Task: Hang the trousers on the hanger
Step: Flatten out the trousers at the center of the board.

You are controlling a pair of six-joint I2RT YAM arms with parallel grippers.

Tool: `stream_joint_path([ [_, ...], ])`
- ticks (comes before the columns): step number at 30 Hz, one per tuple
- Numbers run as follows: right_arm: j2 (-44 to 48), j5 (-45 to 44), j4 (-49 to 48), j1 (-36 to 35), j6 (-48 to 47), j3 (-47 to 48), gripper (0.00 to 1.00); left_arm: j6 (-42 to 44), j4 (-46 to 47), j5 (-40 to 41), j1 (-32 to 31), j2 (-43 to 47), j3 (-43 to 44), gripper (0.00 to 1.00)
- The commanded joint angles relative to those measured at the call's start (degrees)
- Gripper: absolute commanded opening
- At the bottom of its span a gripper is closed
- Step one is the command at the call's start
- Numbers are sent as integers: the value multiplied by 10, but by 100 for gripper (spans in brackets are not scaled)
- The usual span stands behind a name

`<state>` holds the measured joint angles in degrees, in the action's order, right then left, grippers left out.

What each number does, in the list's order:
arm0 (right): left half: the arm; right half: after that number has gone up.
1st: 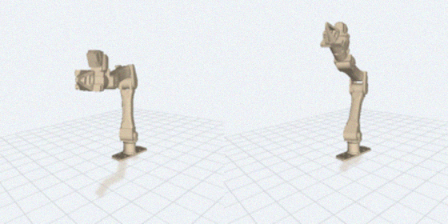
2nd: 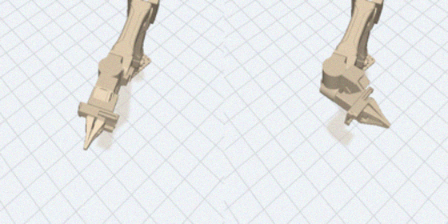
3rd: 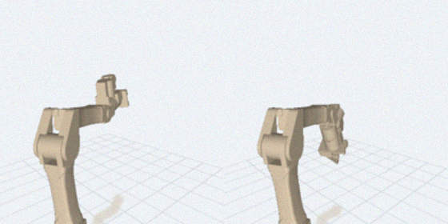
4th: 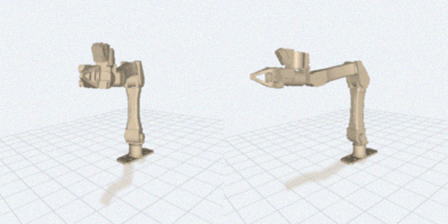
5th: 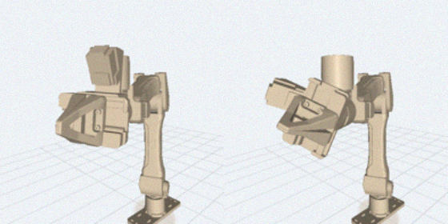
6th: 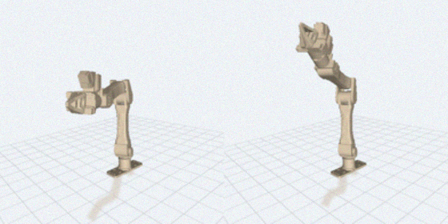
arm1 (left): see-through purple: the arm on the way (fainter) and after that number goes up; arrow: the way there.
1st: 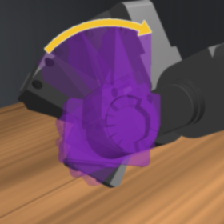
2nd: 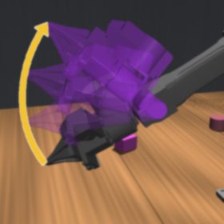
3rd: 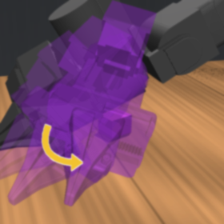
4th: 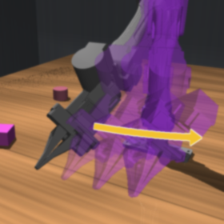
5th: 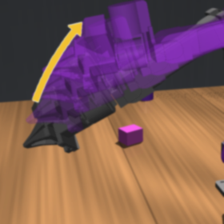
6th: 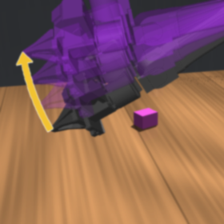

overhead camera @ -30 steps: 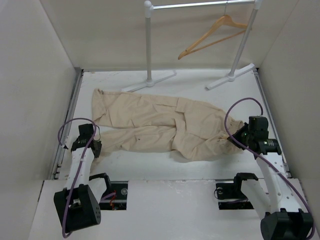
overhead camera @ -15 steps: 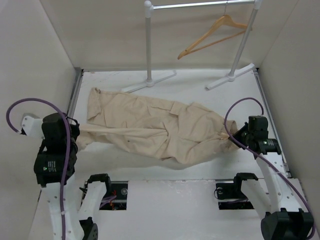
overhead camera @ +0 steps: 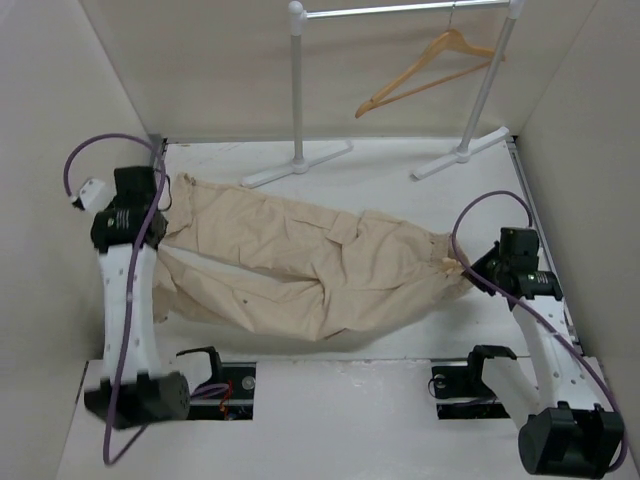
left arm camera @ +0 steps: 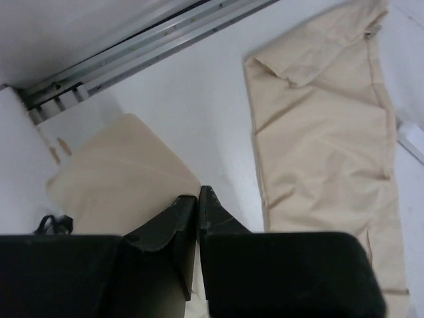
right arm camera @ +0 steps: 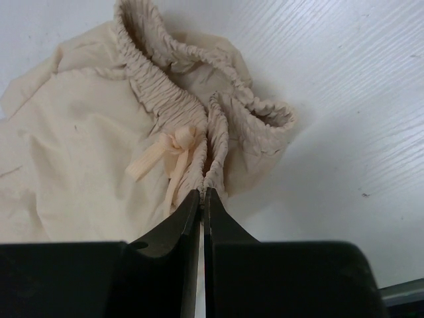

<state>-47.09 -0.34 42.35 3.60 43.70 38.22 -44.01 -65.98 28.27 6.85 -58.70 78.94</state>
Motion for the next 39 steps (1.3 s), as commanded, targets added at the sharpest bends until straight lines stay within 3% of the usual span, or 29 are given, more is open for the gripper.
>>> stream_joint_path([
  [1, -5, -23, -18, 27, -6, 44, 3, 35, 188, 6, 44, -171, -8, 3],
  [3, -6, -22, -7, 41, -6, 50, 2, 55, 211, 8, 60, -318, 53, 3],
  [6, 4, -25, 8, 65, -8, 49, 2, 101, 156, 9, 63, -502, 192, 4],
  [8, 20, -26, 23, 79, -8, 42, 2, 135, 132, 31, 60, -569, 255, 11],
  [10, 39, -28, 34, 95, -10, 32, 3, 153, 133, 49, 60, -581, 268, 28],
  [12, 50, -33, 38, 101, -11, 22, 4, 160, 165, 42, 65, -556, 245, 42],
  [15, 38, -34, 33, 106, -9, 33, 6, 145, 195, -5, 76, -488, 200, 55],
  [18, 6, -31, 6, 103, -4, 54, 7, 114, 209, -47, 58, -396, 128, 57],
  [23, -56, -19, -32, 85, 17, 102, 7, 80, 227, -49, 27, -195, -82, 56],
  [29, -64, -12, -49, 46, 26, 92, 5, 56, 183, -67, 127, -20, -244, 53],
  [34, -52, 1, -53, 26, 28, 65, 5, 28, 232, -116, 160, -19, -343, 47],
  [39, -44, 8, -51, 20, 28, 62, 5, 28, 318, -109, 186, -76, -367, 51],
])
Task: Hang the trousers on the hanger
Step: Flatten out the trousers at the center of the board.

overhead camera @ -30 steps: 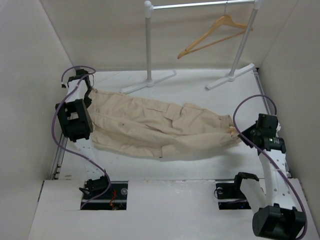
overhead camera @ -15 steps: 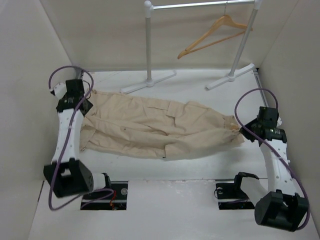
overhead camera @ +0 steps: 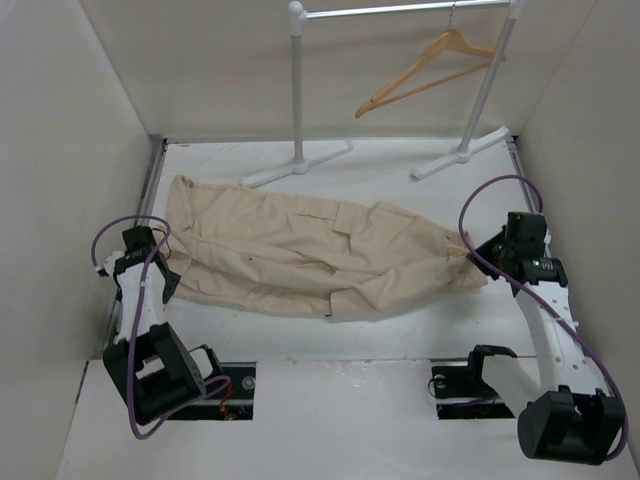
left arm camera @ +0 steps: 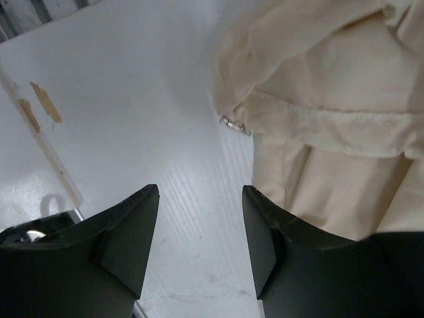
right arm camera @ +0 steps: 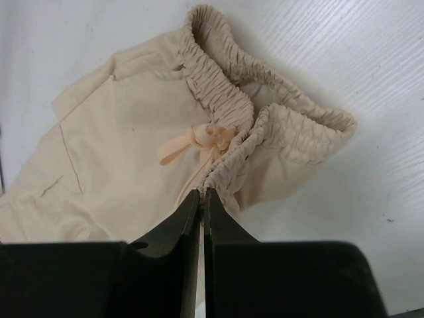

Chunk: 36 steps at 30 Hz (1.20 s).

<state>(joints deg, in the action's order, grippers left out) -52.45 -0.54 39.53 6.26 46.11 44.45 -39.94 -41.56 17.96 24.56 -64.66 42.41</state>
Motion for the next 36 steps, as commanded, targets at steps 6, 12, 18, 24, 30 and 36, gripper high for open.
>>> stream_joint_path([
  [6, 8, 15, -24, -4, 2, 1, 5, -11, 124, 41, -3, -82, 0, 50],
  [12, 18, 12, -16, 7, -1, -3, 5, -11, 148, 81, -1, -103, -4, 47],
  [18, 19, 15, -18, 26, -1, -3, 5, 2, 169, 94, -3, -152, 12, 45],
  [24, 12, 15, -22, 52, 2, 3, 5, -1, 180, 87, -10, -180, 14, 15],
  [30, -57, 12, -50, 111, 28, 39, 2, -53, 146, 38, -19, -74, 49, 4],
  [36, -122, 6, -92, 174, 72, 78, 1, -77, 64, 35, 11, -51, 119, 1],
])
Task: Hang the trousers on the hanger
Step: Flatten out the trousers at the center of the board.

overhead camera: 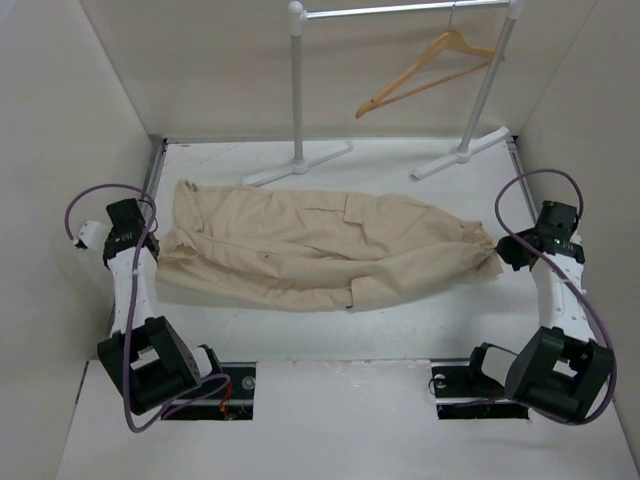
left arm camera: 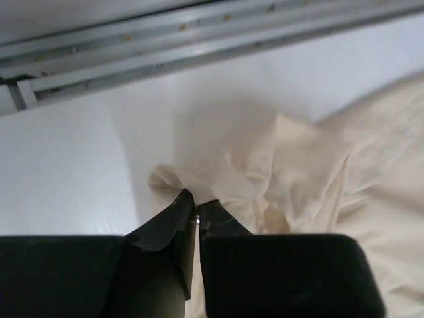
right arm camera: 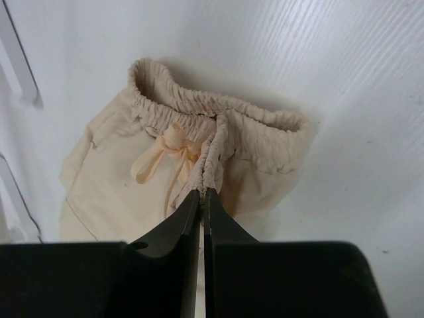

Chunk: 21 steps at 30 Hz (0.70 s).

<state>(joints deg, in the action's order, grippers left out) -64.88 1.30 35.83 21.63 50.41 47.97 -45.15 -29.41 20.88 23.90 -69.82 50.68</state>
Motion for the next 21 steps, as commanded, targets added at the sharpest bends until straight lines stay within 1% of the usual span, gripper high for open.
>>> stream_joint_path([
  [1, 1, -15, -54, 28, 30, 50, 1, -37, -71, 9, 29, -8, 48, 0],
  [4, -16, -22, -59, 59, 31, 65, 1, -69, -101, -11, 75, -32, 84, 0],
  [6, -40, -7, -67, 83, 39, 67, 1, -81, -139, -2, 100, -53, 112, 0],
  [8, -49, 11, -78, 97, 50, 61, 1, -87, -165, 7, 130, -69, 112, 0],
  [10, -49, 15, -85, 101, 54, 54, 1, -93, -186, 12, 168, -73, 81, 1],
  [12, -51, 19, -86, 101, 55, 52, 1, -104, -178, 0, 191, -66, 30, 8],
  [13, -51, 20, -86, 98, 55, 52, 1, -101, -169, -3, 197, -52, 23, 15],
  [15, -48, 14, -82, 95, 55, 55, 1, -100, -166, -1, 184, -36, 21, 26],
  [17, -43, 13, -81, 87, 55, 51, 1, -97, -166, 3, 149, -22, 38, 35],
  [18, -39, 12, -80, 80, 53, 48, 1, -94, -166, 13, 121, -9, 50, 39],
  [19, -31, 9, -78, 73, 50, 40, 2, -90, -166, 30, 97, 5, 62, 41],
  [21, -16, -3, -75, 61, 45, 22, 2, -80, -168, 76, 42, 32, 85, 43],
])
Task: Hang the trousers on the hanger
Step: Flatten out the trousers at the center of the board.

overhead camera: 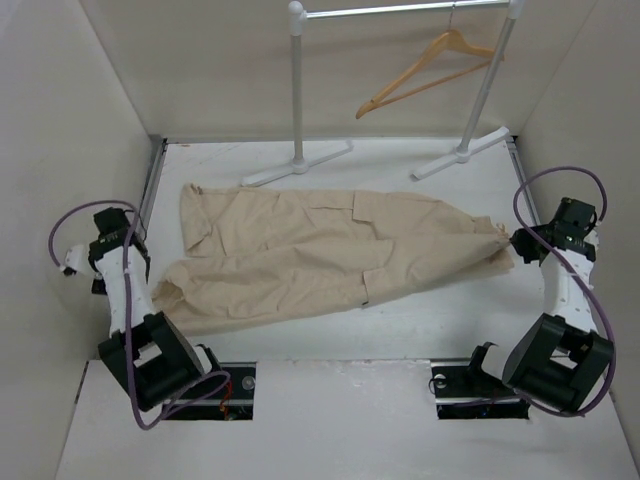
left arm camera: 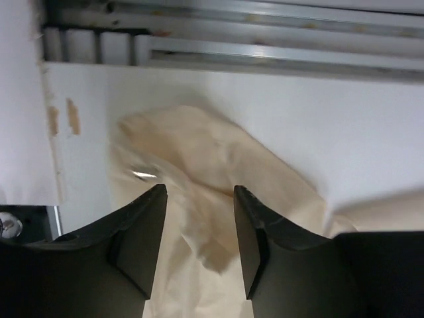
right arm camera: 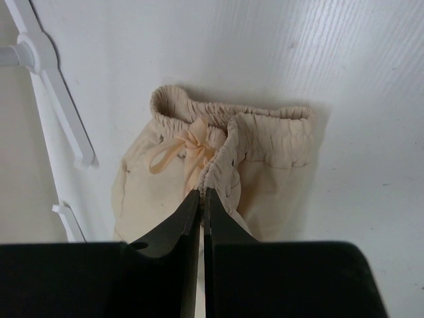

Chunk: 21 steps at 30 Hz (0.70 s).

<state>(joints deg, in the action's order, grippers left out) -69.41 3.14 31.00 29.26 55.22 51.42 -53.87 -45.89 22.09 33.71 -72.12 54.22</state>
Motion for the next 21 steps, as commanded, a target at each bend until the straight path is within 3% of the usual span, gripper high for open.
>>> stream_joint_path([
  [1, 34, -26, -26, -18, -5, -18, 2, 15, -2, 89, -81, 64, 57, 45],
  [5, 37, -34, -16, -17, -12, -31, 2, 44, -23, 154, -156, 64, 65, 48],
  [11, 36, -38, -6, -17, -9, -14, 3, 89, 27, 93, -234, 23, -27, 43],
  [18, 23, -32, -9, -19, -13, -13, 3, 147, 55, 208, -344, -37, -48, 52],
  [21, 21, -24, -12, -20, -11, -20, 3, 162, 68, 241, -351, -54, -51, 55],
])
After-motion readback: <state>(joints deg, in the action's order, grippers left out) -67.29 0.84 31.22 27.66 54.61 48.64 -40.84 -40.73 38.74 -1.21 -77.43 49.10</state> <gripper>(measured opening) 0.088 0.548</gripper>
